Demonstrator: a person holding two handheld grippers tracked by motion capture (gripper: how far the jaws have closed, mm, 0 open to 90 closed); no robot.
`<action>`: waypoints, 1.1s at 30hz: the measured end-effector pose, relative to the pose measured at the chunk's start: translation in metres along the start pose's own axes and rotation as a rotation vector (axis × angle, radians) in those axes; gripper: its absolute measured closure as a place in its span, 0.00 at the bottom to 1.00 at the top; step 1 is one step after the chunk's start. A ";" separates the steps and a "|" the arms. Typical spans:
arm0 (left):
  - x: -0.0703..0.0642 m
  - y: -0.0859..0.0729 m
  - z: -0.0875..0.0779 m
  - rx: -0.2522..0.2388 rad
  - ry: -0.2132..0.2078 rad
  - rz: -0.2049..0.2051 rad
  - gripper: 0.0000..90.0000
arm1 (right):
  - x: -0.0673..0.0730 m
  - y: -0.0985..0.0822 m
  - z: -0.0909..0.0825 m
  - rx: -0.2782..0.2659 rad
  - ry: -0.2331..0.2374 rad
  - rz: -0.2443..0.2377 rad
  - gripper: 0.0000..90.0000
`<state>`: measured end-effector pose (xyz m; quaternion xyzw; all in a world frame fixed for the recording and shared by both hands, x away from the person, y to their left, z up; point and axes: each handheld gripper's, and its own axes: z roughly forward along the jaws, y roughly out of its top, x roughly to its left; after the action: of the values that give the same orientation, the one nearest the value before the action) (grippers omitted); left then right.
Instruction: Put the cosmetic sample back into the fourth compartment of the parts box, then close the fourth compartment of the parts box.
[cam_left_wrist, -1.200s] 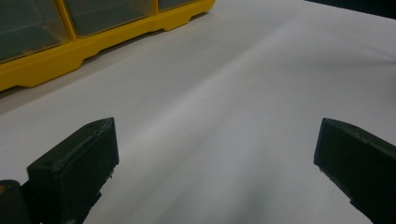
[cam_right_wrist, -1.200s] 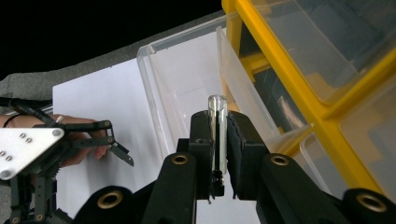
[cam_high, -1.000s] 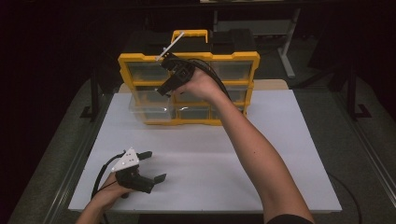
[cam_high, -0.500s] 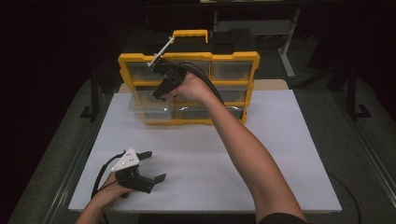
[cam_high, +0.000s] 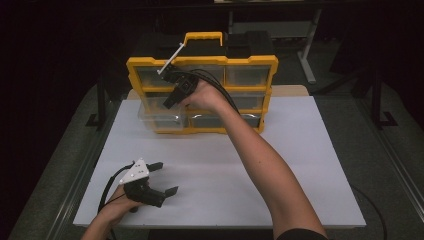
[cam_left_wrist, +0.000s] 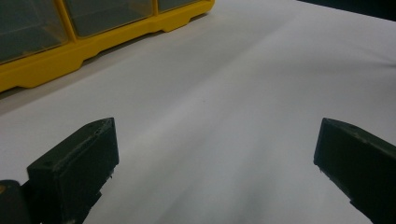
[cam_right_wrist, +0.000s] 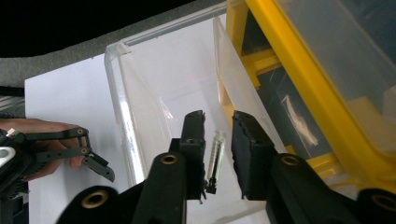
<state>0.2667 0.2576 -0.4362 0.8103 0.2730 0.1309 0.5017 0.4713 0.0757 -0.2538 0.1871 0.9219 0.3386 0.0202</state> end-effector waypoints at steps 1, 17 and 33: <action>0.000 0.000 0.000 0.003 0.000 -0.002 0.00 | 0.001 0.000 -0.002 -0.008 0.002 0.003 0.87; -0.001 0.000 0.000 0.001 0.002 -0.005 0.00 | 0.024 -0.012 -0.024 -0.062 0.058 -0.029 0.99; -0.003 0.000 0.002 -0.003 0.000 -0.006 0.00 | 0.044 -0.024 -0.011 -0.049 0.088 -0.050 0.99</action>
<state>0.2658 0.2545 -0.4365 0.8088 0.2755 0.1296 0.5032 0.4206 0.0679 -0.2560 0.1484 0.9176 0.3686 -0.0073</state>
